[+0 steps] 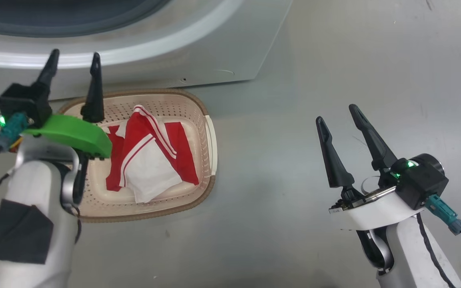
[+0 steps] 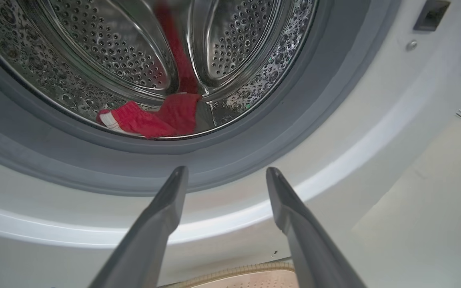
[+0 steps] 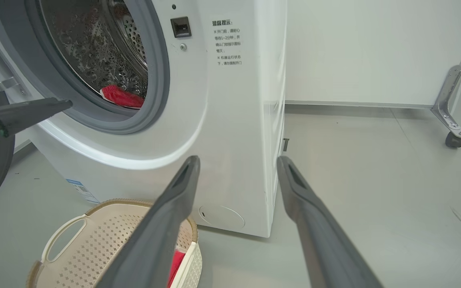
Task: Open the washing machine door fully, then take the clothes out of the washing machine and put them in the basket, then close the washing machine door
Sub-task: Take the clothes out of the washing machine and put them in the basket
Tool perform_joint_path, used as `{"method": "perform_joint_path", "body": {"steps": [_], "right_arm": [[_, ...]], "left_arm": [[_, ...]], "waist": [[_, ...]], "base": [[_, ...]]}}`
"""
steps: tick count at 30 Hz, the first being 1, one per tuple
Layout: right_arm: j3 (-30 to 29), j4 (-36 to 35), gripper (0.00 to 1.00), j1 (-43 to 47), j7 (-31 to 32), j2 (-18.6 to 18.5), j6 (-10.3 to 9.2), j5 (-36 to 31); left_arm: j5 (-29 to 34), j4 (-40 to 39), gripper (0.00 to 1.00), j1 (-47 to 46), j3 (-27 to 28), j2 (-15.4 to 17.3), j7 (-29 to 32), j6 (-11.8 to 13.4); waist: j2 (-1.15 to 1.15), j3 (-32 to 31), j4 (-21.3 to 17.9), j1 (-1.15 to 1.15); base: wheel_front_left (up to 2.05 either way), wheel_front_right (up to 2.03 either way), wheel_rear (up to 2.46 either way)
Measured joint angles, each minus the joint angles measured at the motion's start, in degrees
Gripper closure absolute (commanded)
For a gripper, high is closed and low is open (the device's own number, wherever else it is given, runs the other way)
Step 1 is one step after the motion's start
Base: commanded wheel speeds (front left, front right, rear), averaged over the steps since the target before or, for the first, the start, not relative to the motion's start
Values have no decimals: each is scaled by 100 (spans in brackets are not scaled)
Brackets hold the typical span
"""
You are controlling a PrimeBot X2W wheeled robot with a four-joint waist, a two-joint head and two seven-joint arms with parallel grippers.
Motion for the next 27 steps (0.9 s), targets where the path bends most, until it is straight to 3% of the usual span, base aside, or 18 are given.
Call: {"method": "perform_joint_path", "body": {"steps": [13, 27], "right_arm": [[266, -89, 0, -666, 0, -9, -3, 612], [515, -57, 0, -936, 0, -8, -102, 1084]], "left_arm": [[5, 421, 0, -1719, 358, 816, 1046, -64], [324, 903, 0, -2964, 454, 1644, 1896, -294]], "waist": [[0, 914, -488, 0], [0, 1378, -1119, 1]], "base": [[0, 0, 0], [0, 0, 0]]}}
